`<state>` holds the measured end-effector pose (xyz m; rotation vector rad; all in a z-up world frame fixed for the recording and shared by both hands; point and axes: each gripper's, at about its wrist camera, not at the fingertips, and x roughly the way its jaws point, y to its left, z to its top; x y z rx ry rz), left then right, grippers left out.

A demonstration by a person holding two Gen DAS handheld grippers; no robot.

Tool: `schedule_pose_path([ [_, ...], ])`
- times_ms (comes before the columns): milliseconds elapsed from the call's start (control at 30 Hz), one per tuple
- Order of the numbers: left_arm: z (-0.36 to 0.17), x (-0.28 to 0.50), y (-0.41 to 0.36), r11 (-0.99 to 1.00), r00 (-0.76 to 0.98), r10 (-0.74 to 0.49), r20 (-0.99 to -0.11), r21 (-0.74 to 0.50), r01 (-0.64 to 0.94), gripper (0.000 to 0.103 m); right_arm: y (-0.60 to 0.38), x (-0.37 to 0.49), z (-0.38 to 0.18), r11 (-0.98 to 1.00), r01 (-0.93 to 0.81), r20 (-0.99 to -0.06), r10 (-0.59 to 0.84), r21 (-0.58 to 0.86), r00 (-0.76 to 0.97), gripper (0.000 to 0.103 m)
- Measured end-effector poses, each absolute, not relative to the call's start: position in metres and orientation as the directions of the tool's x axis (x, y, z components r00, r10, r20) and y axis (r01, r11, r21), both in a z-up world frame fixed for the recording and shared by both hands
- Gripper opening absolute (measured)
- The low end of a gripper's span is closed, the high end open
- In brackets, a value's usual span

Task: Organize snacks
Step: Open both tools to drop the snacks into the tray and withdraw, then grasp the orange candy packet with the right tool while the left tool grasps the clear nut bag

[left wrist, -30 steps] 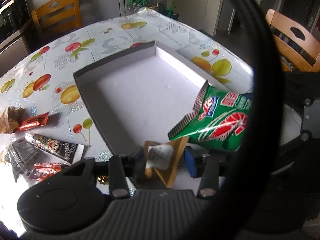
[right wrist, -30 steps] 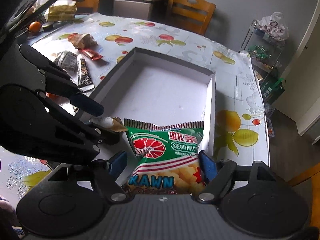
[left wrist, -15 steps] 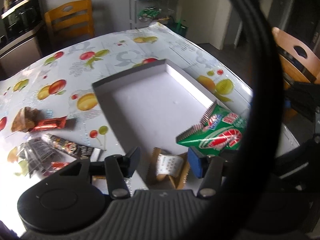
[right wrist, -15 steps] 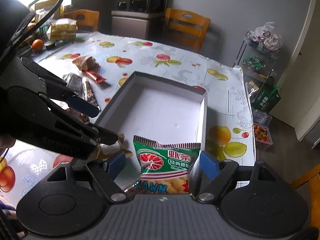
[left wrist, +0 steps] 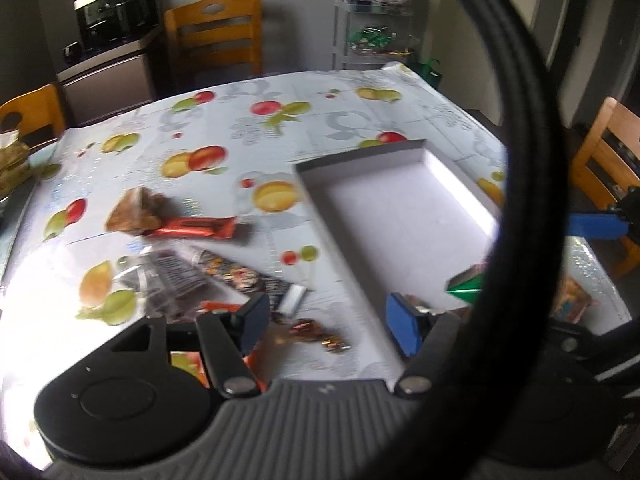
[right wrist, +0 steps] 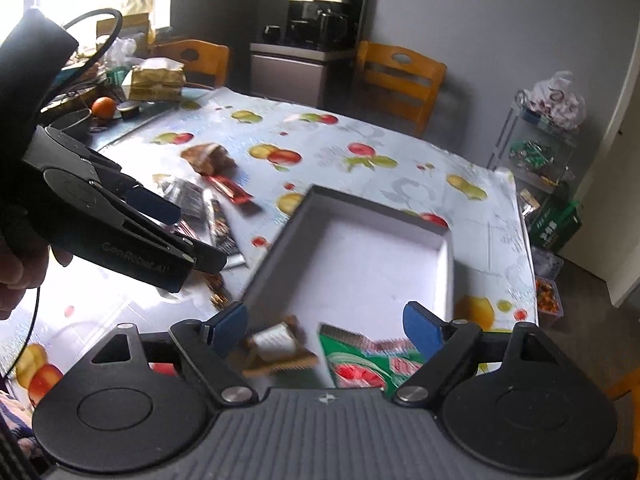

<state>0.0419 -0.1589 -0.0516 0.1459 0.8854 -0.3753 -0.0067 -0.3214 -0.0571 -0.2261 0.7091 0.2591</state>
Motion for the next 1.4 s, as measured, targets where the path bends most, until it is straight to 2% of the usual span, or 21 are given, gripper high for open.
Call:
schedule_pose_path([
  [300,-0.057,0.047,-0.084,0.942,0.579,-0.228,-0.783,-0.027,0.334,0.066,-0.265,-0.004,-0.050,0.944,-0.310,-0.677,0.156,-0.111,0.719,0.086],
  [633,-0.076,0.043,-0.023,0.925,0.554,-0.257,-0.792,-0.035,0.378,0.066,-0.192,-0.005,-0.052,0.935,-0.328,-0.692,0.147,-0.136,0.707,0.086],
  [867,-0.083,0.067,0.008,0.915,0.566,-0.273,-0.778,-0.029,0.402,0.066,-0.158,0.008,-0.068,0.956,-0.285,-0.736,0.145,-0.067,0.661,0.085],
  [1100,-0.093,0.103,0.017,0.889,0.567,-0.324,-0.758,-0.038,0.456,0.066,-0.153,0.036,-0.098,0.987,-0.126,-0.777,0.153,0.096,0.611,0.080],
  [1267,-0.105,0.125,0.010,0.874,0.559,-0.316,-0.766,-0.006,0.485,0.066,-0.148,0.049,-0.118,0.991,-0.088,-0.787,0.136,0.104,0.602,0.080],
  [1400,-0.111,0.141,0.009,0.884,0.526,-0.335,-0.782,-0.068,0.462,0.066,-0.147,0.060,-0.126,0.991,-0.049,-0.779,0.129,0.126,0.614,0.080],
])
